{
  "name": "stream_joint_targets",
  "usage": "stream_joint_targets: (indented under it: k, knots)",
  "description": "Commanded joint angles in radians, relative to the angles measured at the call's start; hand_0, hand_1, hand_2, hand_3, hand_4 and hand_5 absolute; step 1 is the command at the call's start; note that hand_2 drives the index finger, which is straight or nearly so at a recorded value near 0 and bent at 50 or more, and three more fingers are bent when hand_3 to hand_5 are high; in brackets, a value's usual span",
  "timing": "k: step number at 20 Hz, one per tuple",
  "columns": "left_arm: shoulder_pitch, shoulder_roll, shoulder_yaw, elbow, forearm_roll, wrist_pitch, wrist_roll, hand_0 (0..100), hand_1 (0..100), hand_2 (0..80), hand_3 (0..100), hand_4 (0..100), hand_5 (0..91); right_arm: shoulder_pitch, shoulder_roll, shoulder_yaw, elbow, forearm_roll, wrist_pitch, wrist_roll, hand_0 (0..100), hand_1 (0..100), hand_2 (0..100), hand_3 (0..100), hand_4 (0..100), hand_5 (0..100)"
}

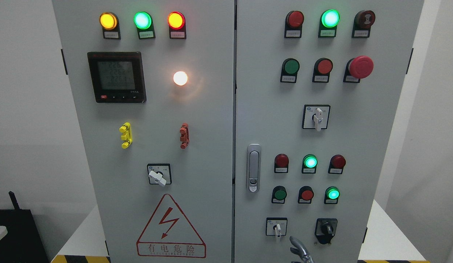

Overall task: Release door handle
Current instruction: 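Raise the right hand toward the lower end of the silver door handle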

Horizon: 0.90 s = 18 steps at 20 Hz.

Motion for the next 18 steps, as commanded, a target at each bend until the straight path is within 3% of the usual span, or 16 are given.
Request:
stream_joint_targets:
  k: [1, 3, 6, 16, 18]
  knots:
    - [0.000, 0.000, 0.000, -0.009, -0.028, -0.001, 0.001, 12, 39, 0.0, 0, 0, 0.0, -0.039, 0.045, 0.015, -0.001, 0.219, 0.001, -0.057, 45, 37, 0, 71, 68, 82]
    - [0.000, 0.000, 0.000, -0.009, -0.028, -0.001, 0.001, 12, 39, 0.0, 0, 0, 0.0, -0.049, 0.045, 0.031, -0.001, 0.276, 0.007, -0.083, 44, 40, 0, 81, 77, 90]
    - [0.000, 0.000, 0.000, -0.009, -0.028, -0.001, 0.001, 12, 39, 0.0, 0, 0, 0.0, -0.057, 0.045, 0.035, 0.013, 0.365, 0.013, -0.085, 42, 44, 0, 100, 92, 95]
    - [0.000, 0.000, 0.000, -0.009, -0.028, -0.001, 0.001, 12, 39, 0.0, 0, 0, 0.0, -0.172, 0.051, 0.068, 0.082, 0.604, 0.180, -0.065, 41, 46, 0, 100, 100, 99]
    - [0.000, 0.000, 0.000, -0.009, -0.028, -0.001, 0.001, 12, 39, 0.0, 0, 0, 0.0, -0.192, 0.053, 0.068, 0.093, 0.632, 0.222, -0.027, 41, 46, 0, 100, 100, 99]
